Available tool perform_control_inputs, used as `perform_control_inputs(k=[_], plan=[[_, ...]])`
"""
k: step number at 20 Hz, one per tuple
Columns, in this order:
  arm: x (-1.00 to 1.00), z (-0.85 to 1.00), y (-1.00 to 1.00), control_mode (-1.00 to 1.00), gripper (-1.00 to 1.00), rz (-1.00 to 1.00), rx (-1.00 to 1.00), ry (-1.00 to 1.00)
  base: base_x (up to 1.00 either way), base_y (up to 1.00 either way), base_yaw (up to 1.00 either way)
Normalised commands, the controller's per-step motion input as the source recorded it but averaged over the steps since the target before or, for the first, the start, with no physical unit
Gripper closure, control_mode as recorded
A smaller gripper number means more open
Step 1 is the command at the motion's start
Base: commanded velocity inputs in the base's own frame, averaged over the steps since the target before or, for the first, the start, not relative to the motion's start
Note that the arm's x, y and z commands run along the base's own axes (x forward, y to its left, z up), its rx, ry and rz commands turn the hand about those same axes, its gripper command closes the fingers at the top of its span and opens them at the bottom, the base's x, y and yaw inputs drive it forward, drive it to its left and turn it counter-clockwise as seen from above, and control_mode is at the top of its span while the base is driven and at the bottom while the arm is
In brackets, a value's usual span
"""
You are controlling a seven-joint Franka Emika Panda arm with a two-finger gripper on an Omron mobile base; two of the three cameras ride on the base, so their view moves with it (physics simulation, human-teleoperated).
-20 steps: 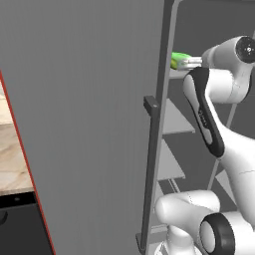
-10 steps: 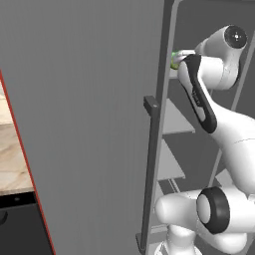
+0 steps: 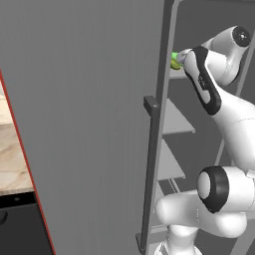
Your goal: Take the mango, sweet potato, and corn from the freezer and place them in the bowl on the counter.
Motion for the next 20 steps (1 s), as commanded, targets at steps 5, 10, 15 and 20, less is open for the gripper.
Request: perform_control_inputs(k=[5, 10, 15, 20], plan=[[0.34, -0.08, 0.00, -1.00, -1.00, 0.00, 0.00, 0.03, 0.00, 0.00, 0.00], [0.28, -0.11, 0.00, -1.00, -1.00, 0.00, 0.00, 0.02, 0.00, 0.00, 0.00], [0.27, -0.14, 0.08, -1.00, -1.00, 0.00, 0.00, 0.02, 0.00, 0.00, 0.00], [0.27, -0.13, 0.13, -1.00, -1.00, 0.00, 0.00, 0.01, 0.00, 0.00, 0.00]])
